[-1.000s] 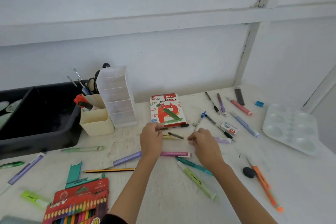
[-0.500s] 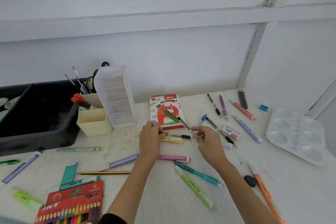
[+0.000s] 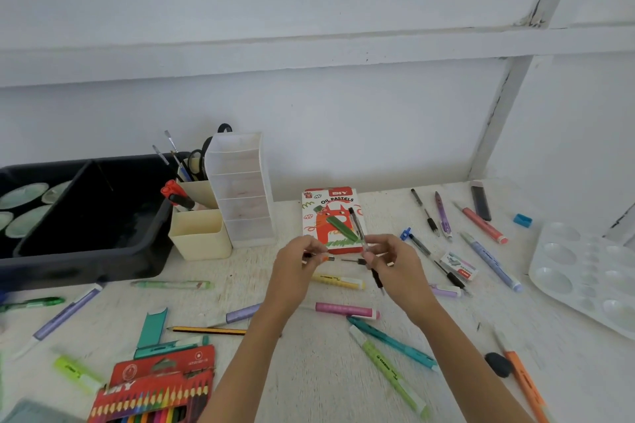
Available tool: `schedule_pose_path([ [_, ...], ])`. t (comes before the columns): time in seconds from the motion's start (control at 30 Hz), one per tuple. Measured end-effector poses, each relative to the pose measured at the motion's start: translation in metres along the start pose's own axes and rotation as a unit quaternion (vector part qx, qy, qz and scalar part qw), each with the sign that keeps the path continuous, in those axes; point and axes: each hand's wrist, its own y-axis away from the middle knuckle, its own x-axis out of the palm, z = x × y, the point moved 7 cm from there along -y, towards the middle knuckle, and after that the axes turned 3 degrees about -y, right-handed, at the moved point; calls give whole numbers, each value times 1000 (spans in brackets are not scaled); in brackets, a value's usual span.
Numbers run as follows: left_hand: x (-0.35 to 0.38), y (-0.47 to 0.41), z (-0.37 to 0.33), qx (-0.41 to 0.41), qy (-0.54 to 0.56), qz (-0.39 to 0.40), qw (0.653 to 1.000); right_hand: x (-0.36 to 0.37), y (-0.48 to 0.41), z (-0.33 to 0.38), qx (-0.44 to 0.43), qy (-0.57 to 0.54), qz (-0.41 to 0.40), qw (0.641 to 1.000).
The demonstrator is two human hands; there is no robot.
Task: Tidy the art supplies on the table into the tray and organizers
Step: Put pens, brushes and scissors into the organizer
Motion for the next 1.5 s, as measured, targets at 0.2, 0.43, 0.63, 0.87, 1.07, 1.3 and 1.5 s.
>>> schedule_pose_path([
  [0.2, -86, 22, -19, -12, 184, -143, 972, 47, 10, 58, -63, -120, 107, 985],
  [0.43, -182, 40, -8, -1, 211, -265, 941, 120, 13, 121, -158, -49, 154, 974],
  [0.63, -238, 36, 3, 51, 97, -326, 939, 157, -2, 166, -260, -36, 46, 964],
  [0.87, -233, 10, 32, 76, 34, -303, 949, 201, -9, 175, -298, -28, 13, 954],
  [1.07, -207, -4, 65, 66, 13, -236, 969, 232, -12, 137, -277, 57, 38, 959],
  [1.3, -183, 2, 56, 68, -29, -215, 974, 222, -3, 121, -272, 92, 31, 957],
  [1.5, -157, 17, -8, 151, 8, -298, 942, 155, 8, 111, -251, 67, -48, 965],
])
